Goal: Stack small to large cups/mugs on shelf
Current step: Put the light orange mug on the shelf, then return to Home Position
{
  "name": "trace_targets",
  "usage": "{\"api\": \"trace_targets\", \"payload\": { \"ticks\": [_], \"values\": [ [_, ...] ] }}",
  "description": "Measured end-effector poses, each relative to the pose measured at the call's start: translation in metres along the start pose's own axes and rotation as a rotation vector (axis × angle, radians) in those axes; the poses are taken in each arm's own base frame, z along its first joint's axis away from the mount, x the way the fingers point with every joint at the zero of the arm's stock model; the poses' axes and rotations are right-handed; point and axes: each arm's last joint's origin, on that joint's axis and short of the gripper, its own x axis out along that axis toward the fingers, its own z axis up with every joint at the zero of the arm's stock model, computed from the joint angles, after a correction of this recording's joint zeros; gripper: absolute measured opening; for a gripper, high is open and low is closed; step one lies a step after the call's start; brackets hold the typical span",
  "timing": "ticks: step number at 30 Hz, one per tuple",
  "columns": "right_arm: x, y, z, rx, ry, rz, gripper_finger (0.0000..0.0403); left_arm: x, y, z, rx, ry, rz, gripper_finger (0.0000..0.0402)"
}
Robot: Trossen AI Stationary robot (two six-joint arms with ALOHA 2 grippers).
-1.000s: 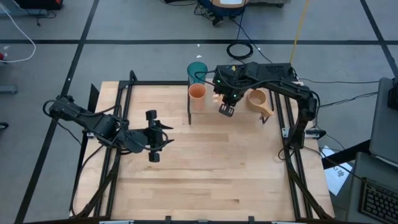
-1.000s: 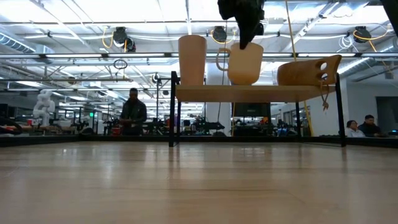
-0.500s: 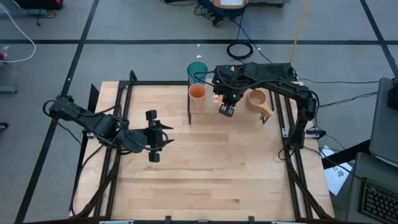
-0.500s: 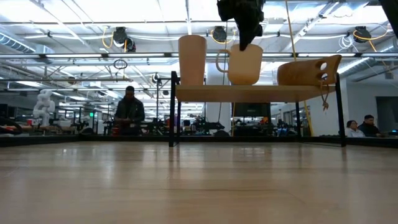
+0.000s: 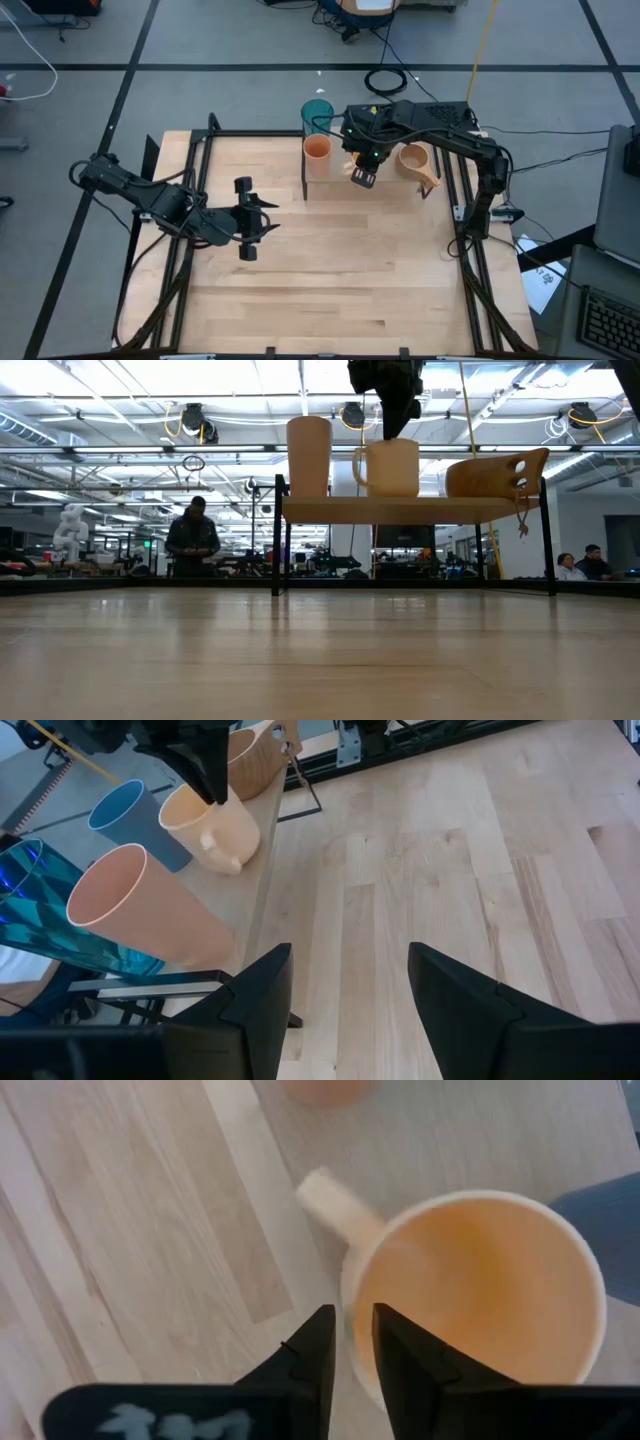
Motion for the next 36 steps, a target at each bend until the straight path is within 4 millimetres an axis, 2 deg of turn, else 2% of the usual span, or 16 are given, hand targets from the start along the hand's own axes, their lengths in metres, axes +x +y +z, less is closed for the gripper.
{"api": "trace_targets", "payload": {
  "ticks": [13,17,21,29,33,36],
  "values": [
    [0.000,0.000,0.000,-0.001,0.000,0.000,0.0064,0.000,0.000,0.000,0.004,0.000,0.000,0.0202],
    [-0.005,0.002,-0.001,0.004,-0.033,0.003,0.0064,0.000,0.000,0.000,0.004,0.000,0.000,0.0202],
    [-0.021,0.008,-0.005,0.002,-0.115,0.014,0.0064,0.000,0.000,0.000,0.003,-0.001,0.001,0.0202],
    [-0.069,0.046,-0.032,-0.082,-0.331,-0.067,0.0058,0.000,0.001,0.001,0.015,-0.007,0.028,0.0202],
    [-0.090,0.073,-0.050,-0.160,-0.437,-0.103,0.0035,0.001,0.002,0.002,0.004,-0.018,0.035,0.0202],
    [-0.097,0.095,-0.064,-0.226,-0.507,-0.125,0.0014,0.001,0.003,0.003,0.001,-0.026,0.041,0.0202]
  ]
}}
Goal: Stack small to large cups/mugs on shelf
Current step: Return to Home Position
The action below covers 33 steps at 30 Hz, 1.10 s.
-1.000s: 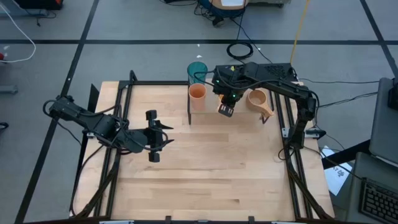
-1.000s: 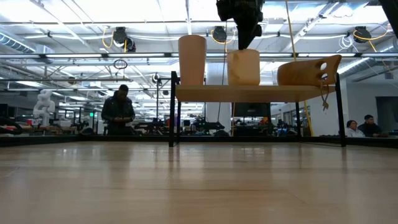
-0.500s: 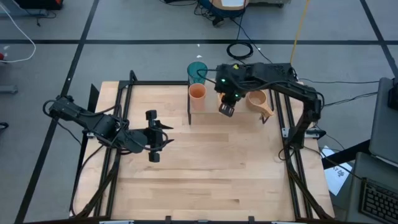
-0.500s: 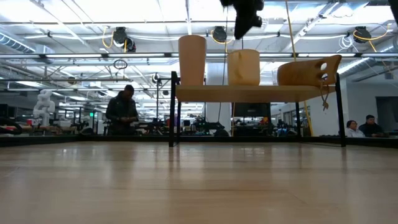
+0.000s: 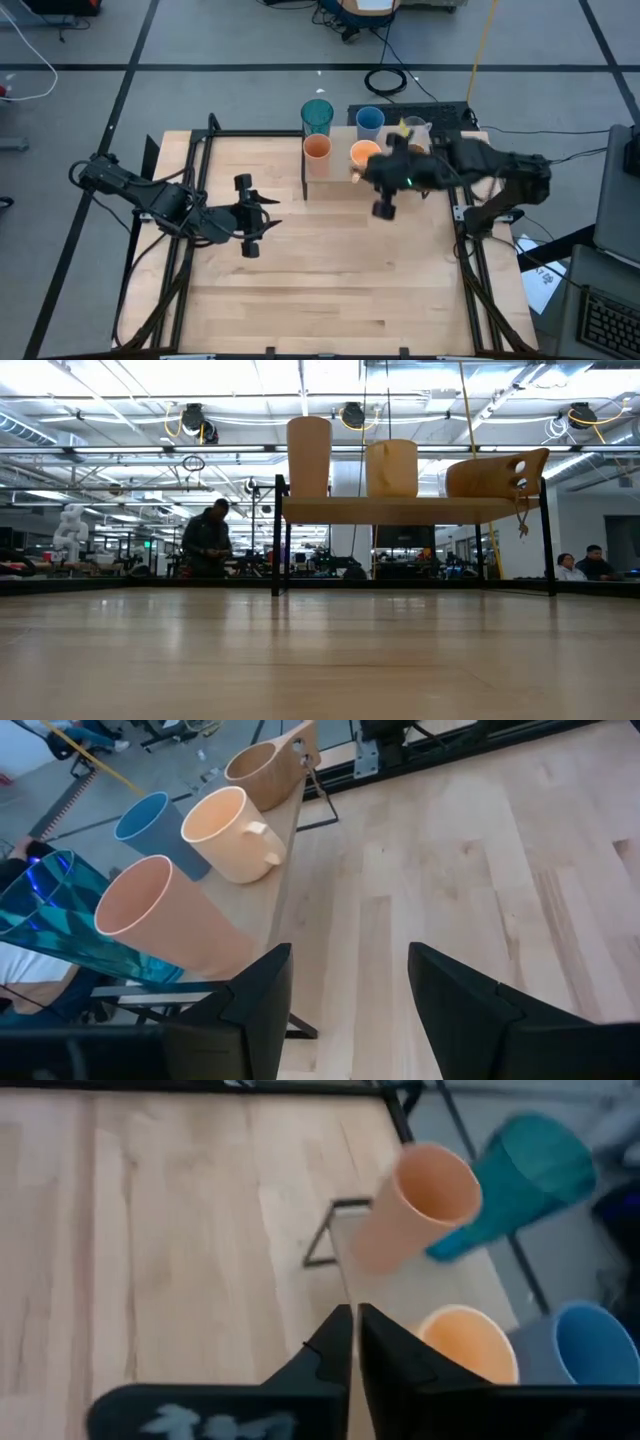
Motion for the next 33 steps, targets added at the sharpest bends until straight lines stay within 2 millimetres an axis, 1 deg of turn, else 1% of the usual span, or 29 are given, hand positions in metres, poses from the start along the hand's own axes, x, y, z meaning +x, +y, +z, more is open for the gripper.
{"api": "trace_targets", "payload": {
  "ticks": [3,6,10,13,16,19,23,28,30,33],
  "values": [
    [-0.006,0.021,-0.009,-0.060,-0.059,0.014,0.0003,0.000,0.000,0.000,0.003,0.000,0.002,0.0202],
    [-0.005,0.039,-0.023,-0.095,-0.125,0.048,0.0003,0.000,0.000,0.000,0.002,0.000,0.001,0.0202],
    [0.008,0.057,-0.049,-0.145,-0.233,0.095,0.0001,0.000,0.000,0.000,-0.001,-0.002,0.002,0.0202],
    [0.019,0.065,-0.073,-0.182,-0.311,0.123,0.0001,0.000,0.000,0.000,-0.011,-0.002,0.010,0.0202],
    [0.030,0.065,-0.097,-0.185,-0.380,0.141,0.0000,0.000,0.000,0.000,-0.020,-0.002,0.011,0.0202],
    [0.039,0.062,-0.121,-0.173,-0.449,0.225,0.0000,0.004,-0.002,-0.002,-0.029,-0.013,0.023,0.0202],
    [0.055,0.058,-0.151,-0.184,-0.541,0.309,0.0000,0.018,-0.007,-0.010,-0.030,-0.047,0.029,0.0202],
    [0.068,0.052,-0.181,-0.178,-0.599,0.342,0.0000,0.038,-0.010,-0.020,-0.050,-0.089,0.005,0.0201],
    [0.071,0.050,-0.191,-0.182,-0.619,0.350,0.0000,0.042,-0.010,-0.026,-0.057,-0.101,-0.007,0.0193],
    [0.075,0.047,-0.204,-0.175,-0.652,0.347,0.0000,0.047,-0.007,-0.035,-0.080,-0.121,-0.004,0.0166]
  ]
}}
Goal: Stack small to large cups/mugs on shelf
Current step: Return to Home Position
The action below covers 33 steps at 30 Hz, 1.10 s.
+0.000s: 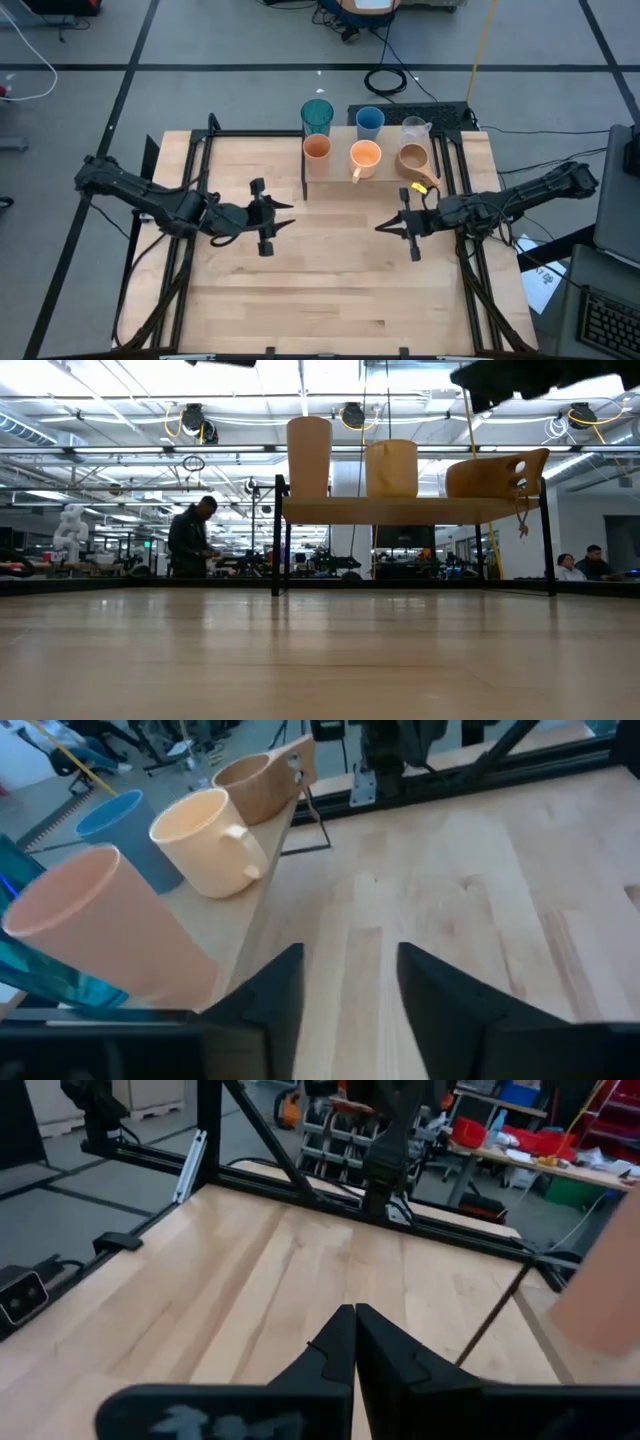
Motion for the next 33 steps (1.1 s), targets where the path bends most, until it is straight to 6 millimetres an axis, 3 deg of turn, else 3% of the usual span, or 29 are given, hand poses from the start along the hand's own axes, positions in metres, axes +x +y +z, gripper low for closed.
{"api": "trace_targets", "payload": {
  "ticks": [12,24,28,33],
  "values": [
    [-0.016,0.003,-0.041,-0.006,-0.014,-0.003,0.0000,-0.007,0.014,-0.036,-0.041,-0.092,-0.019,0.0007],
    [-0.030,0.010,-0.090,0.035,-0.132,0.023,0.0000,-0.013,0.019,-0.080,-0.102,-0.234,-0.155,0.0005],
    [-0.033,0.010,-0.098,0.037,-0.148,0.021,0.0000,-0.009,0.020,-0.093,-0.113,-0.259,-0.174,0.0010],
    [-0.036,0.009,-0.092,0.037,-0.218,0.008,0.0000,-0.003,0.021,-0.109,-0.128,-0.268,-0.186,0.0005]
  ]
}}
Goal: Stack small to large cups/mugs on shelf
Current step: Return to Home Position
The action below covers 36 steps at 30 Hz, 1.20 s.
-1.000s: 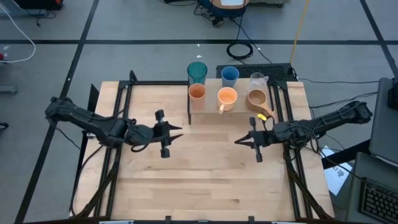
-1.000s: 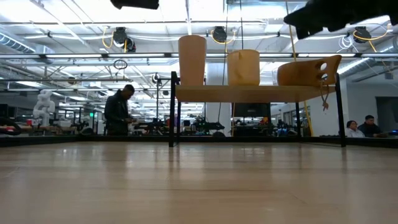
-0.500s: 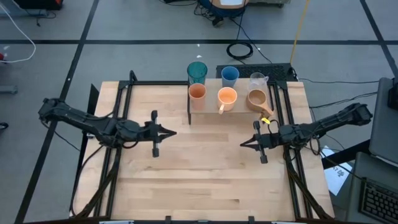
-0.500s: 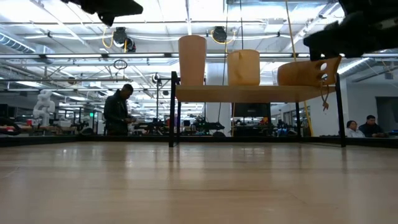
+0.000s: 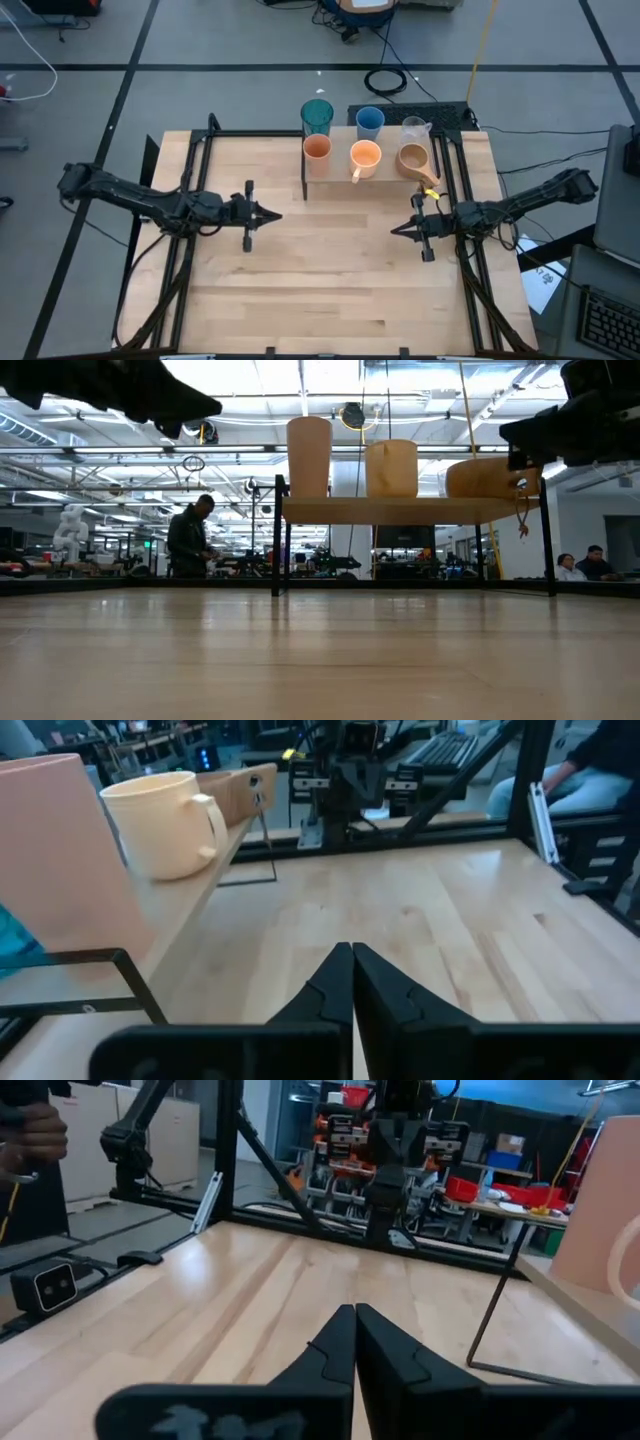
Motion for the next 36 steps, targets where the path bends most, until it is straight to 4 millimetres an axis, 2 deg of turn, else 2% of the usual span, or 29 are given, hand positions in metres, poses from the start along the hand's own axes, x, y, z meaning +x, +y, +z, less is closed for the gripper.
{"api": "trace_targets", "payload": {
  "ticks": [14,31,36],
  "values": [
    [-0.007,-0.001,0.001,-0.005,0.002,-0.002,0.0000,-0.005,0.004,-0.030,-0.025,0.012,0.005,0.0010],
    [-0.009,-0.002,0.001,-0.008,0.000,-0.002,0.0000,-0.029,0.003,-0.083,-0.073,-0.147,-0.024,0.0004],
    [-0.009,-0.002,0.002,-0.010,-0.009,-0.003,0.0000,-0.030,0.003,-0.084,-0.053,-0.165,-0.039,0.0006]
  ]
}}
